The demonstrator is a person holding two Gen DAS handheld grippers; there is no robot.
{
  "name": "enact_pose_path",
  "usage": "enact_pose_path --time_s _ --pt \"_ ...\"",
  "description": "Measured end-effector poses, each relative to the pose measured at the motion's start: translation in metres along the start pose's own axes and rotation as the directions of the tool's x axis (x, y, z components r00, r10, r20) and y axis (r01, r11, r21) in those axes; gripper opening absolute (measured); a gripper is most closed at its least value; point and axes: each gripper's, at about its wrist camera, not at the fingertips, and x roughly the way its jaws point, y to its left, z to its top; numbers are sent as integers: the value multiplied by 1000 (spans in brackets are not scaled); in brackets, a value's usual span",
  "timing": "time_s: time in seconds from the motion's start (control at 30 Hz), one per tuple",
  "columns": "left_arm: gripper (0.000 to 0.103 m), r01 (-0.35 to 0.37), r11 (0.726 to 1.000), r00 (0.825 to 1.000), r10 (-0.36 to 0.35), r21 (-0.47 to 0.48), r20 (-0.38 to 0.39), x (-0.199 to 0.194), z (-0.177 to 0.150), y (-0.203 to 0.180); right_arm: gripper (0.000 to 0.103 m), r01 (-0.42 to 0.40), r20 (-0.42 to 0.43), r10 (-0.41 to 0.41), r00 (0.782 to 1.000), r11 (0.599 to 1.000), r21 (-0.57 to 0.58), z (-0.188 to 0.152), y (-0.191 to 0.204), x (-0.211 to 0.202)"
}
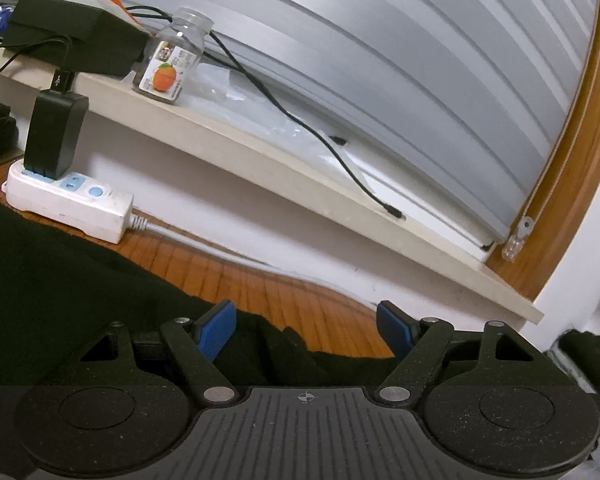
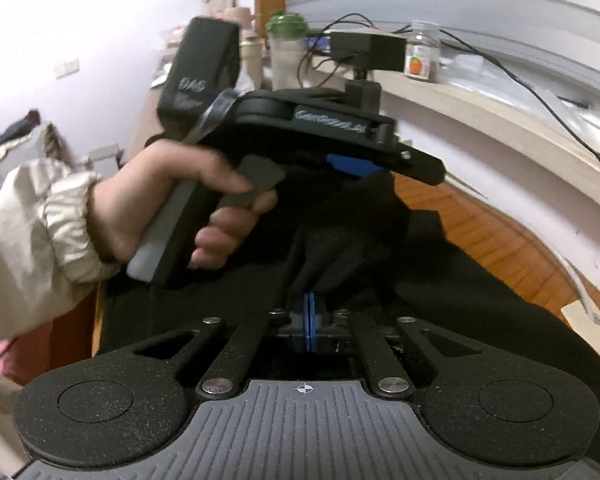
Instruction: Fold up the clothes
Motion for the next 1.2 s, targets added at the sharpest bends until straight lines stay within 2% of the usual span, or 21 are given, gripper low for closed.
enact_pose_path --time_s 0.07,0.17,0.27,0.3,0.37,0.4,0.47,0.53,0.6,0.7,0.73,0.77,0.83,0.87,0.97,1.0,1.03,1.07,1.13,1.2 --pt "79 -40 999 999 41 20 -23 3 0 -3 6 5 12 -4 1000 1000 -3 3 -4 -9" --pt "67 -95 994 994 97 49 -48 7 -2 -6 30 58 48 -58 997 998 4 14 -21 -21" --pt "49 -101 993 991 107 64 -83 6 -3 -4 31 153 37 -153 988 988 0 27 -46 -13" --pt "41 -98 992 990 105 75 -97 5 -3 -3 31 170 21 -170 985 985 2 30 -54 -3" --pt "32 -94 990 987 106 103 -118 0 -5 -2 31 186 -12 -186 982 982 9 33 -68 17" --pt "26 -89 990 987 102 111 -123 -4 -5 -1 31 177 -29 -177 984 984 7 33 -71 27" --pt "26 -80 989 987 97 126 -130 -11 -7 1 31 140 -58 -139 989 990 16 33 -76 44" --pt "25 -62 991 990 76 122 -116 -19 -10 5 31 90 -46 -87 995 995 45 31 -78 51" --pt "20 -50 992 992 63 115 -107 -25 -11 8 31 53 -24 -51 998 997 58 30 -75 53" --pt "20 -40 994 995 49 101 -87 -34 -11 9 29 38 6 -39 999 999 25 29 -61 48" --pt "25 -50 994 995 57 94 -76 -36 -10 9 27 32 17 -32 999 999 5 29 -56 45" --pt "32 -59 995 996 65 86 -66 -39 -9 8 26 26 24 -26 999 1000 -17 29 -49 42" --pt "70 -66 996 997 69 67 -45 -44 -6 7 26 12 25 -11 1000 999 -52 29 -38 37" --pt "76 -59 996 997 62 60 -42 -44 -6 6 25 7 23 -6 1000 998 -66 28 -33 37" --pt "76 -42 997 997 46 66 -66 -40 -5 0 22 -7 18 9 1000 994 -108 28 -19 35" --pt "71 -55 994 995 63 90 -83 -36 -7 -3 22 -11 16 13 1000 992 -122 28 -14 34" --pt "56 -73 990 991 85 118 -103 -32 -10 -6 21 -16 14 18 1000 991 -136 28 -10 33" --pt "48 -86 986 988 103 140 -118 -30 -13 -6 21 -21 12 23 1000 988 -150 28 -5 33" --pt "25 -81 985 986 101 151 -130 -31 -17 -3 24 -10 22 14 1000 989 -146 28 -10 27" --pt "19 -62 986 988 82 156 -128 -39 -19 2 32 12 44 -7 999 995 -103 30 -26 19"
